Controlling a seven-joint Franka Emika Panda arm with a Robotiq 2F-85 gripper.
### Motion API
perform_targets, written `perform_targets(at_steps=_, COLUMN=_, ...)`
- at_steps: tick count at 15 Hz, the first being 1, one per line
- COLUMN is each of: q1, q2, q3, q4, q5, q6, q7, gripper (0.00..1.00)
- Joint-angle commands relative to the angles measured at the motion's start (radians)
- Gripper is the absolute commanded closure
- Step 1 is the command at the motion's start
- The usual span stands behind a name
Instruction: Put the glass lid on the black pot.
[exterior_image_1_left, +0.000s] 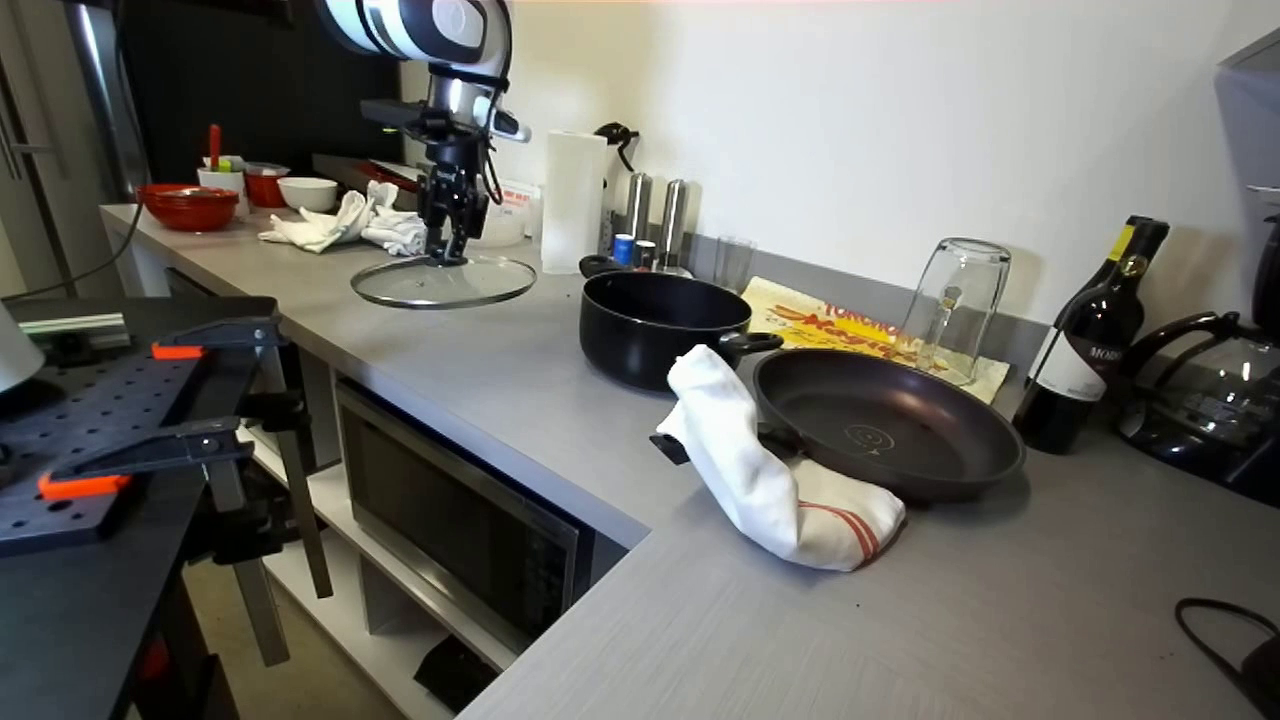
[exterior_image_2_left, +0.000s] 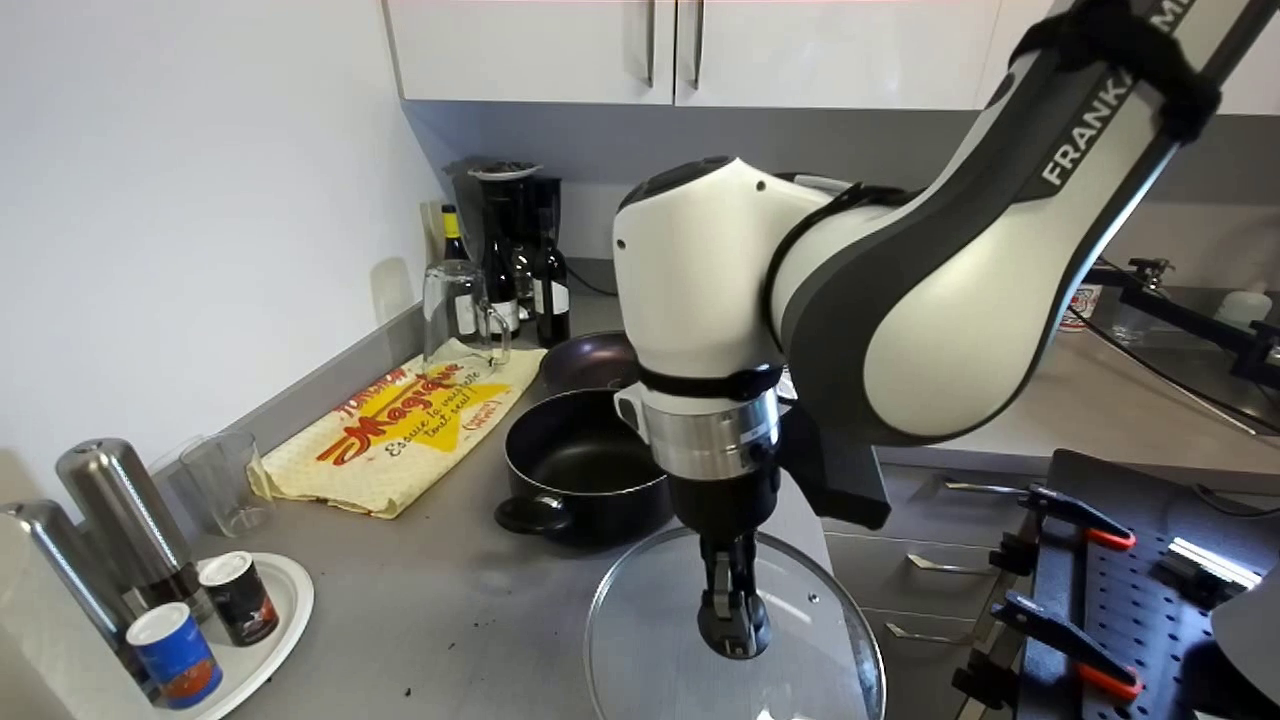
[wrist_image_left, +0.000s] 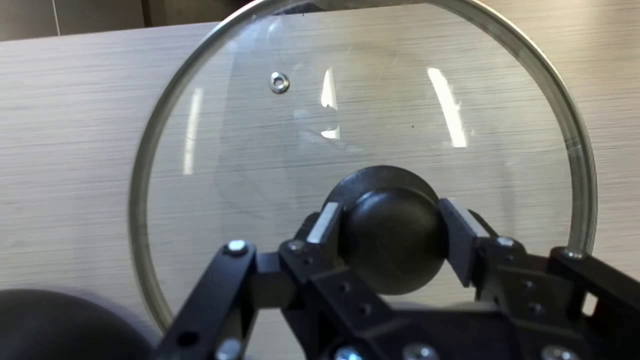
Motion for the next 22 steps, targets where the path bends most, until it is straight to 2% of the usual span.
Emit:
perform_targets(at_steps=1, q1=-0.006, q2=-0.131, q3=-0.013, q4=-0.053, q5=-0.032, q6=-0.049, q7=0.055, gripper=0.74)
perform_targets(at_steps=5, q1=-0.034, q2=-0.19, q3=-0.019, q4=-0.03, q5=-0.043, q6=-0.127, q7=0.07, gripper=0.74)
perform_targets(at_steps=9, q1=-0.081, q2=-0.196, q3=-0.028, q4=0.032, q5=-0.038, q6=-0.212, q7=0.043, gripper=0.74)
perform_targets(at_steps=15, q1=-0.143, q2=-0.146, q3=-0.057, q4=0.179, q5=-0.038, q6=-0.312, q7=0.024, gripper=0.74)
perform_targets(at_steps=22, q1=-0.177, q2=-0.027, q3=-0.083, q4=0.396, q5=-0.016, q6=-0.399, q7=-0.003, gripper=0.74)
